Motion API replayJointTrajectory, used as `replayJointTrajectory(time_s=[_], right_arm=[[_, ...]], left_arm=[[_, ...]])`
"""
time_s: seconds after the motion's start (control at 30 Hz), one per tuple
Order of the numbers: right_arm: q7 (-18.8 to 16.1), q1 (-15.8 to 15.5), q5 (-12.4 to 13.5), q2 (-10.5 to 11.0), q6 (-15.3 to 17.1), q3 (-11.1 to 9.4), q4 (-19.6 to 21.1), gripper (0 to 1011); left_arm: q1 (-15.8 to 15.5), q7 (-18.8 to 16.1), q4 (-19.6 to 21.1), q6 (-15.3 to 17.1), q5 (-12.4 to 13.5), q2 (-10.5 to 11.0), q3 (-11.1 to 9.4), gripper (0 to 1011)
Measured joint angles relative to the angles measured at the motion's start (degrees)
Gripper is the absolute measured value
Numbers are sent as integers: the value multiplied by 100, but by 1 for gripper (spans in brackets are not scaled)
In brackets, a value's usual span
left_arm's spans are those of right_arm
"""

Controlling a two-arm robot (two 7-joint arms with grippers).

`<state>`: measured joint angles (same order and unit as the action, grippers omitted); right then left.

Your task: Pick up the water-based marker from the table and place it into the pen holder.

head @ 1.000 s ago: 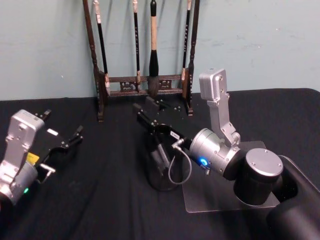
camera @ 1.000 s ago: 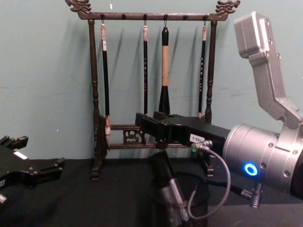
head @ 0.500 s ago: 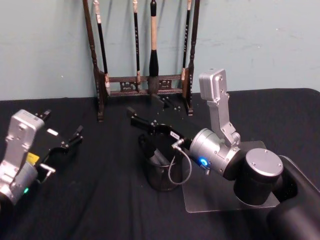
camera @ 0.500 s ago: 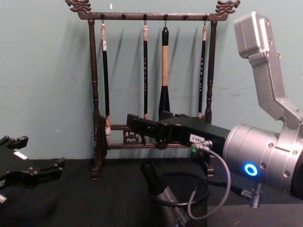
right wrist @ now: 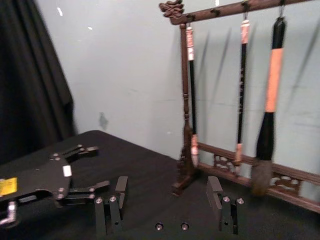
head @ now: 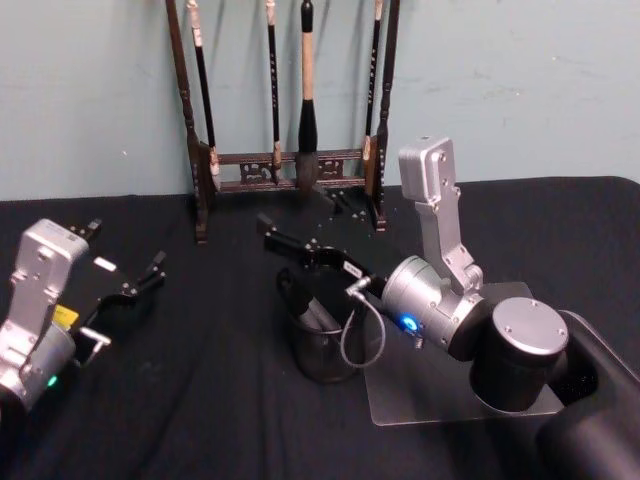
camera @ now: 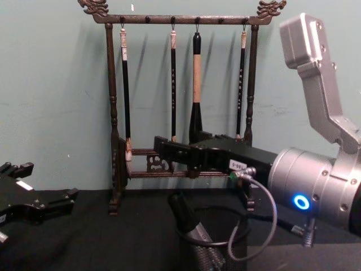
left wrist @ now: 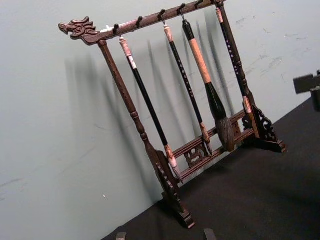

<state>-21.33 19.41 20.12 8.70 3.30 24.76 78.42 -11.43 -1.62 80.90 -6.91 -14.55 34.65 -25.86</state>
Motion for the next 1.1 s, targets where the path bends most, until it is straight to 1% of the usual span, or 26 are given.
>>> replayJointTrajectory(time_s=[0.07, 0.23, 0.27, 0.37, 0.53, 0.63, 0.67, 0.77, 0.83, 0.87, 0.97, 1.1], right_arm=[[144, -20, -106, 36, -51, 9, 61, 1002], [581, -94, -510, 111, -177, -32, 181, 1003], [709, -127, -636, 134, -201, -69, 214, 1003], [926, -189, -805, 175, -213, -181, 254, 1002], [1169, -281, -960, 231, -189, -391, 262, 1003], [1336, -359, -1054, 280, -152, -578, 197, 1002], [1336, -359, -1054, 280, -152, -578, 197, 1002], [1450, -444, -1124, 332, -77, -739, 106, 1002], [1464, -462, -1137, 341, -60, -765, 83, 1003], [1495, -519, -1172, 361, -11, -832, 17, 1002], [1506, -590, -1205, 379, 40, -909, -60, 1003], [1488, -649, -1216, 383, 56, -986, -107, 1002]], left_arm=[[0, 0, 0, 0, 0, 0, 0, 1001], [0, 0, 0, 0, 0, 0, 0, 1001], [0, 0, 0, 0, 0, 0, 0, 1001], [0, 0, 0, 0, 0, 0, 0, 1001], [0, 0, 0, 0, 0, 0, 0, 1001], [0, 0, 0, 0, 0, 0, 0, 1001], [0, 0, 0, 0, 0, 0, 0, 1001], [0, 0, 0, 0, 0, 0, 0, 1001], [0, 0, 0, 0, 0, 0, 0, 1001], [0, 0, 0, 0, 0, 0, 0, 1001], [0, 0, 0, 0, 0, 0, 0, 1001], [0, 0, 0, 0, 0, 0, 0, 1001]])
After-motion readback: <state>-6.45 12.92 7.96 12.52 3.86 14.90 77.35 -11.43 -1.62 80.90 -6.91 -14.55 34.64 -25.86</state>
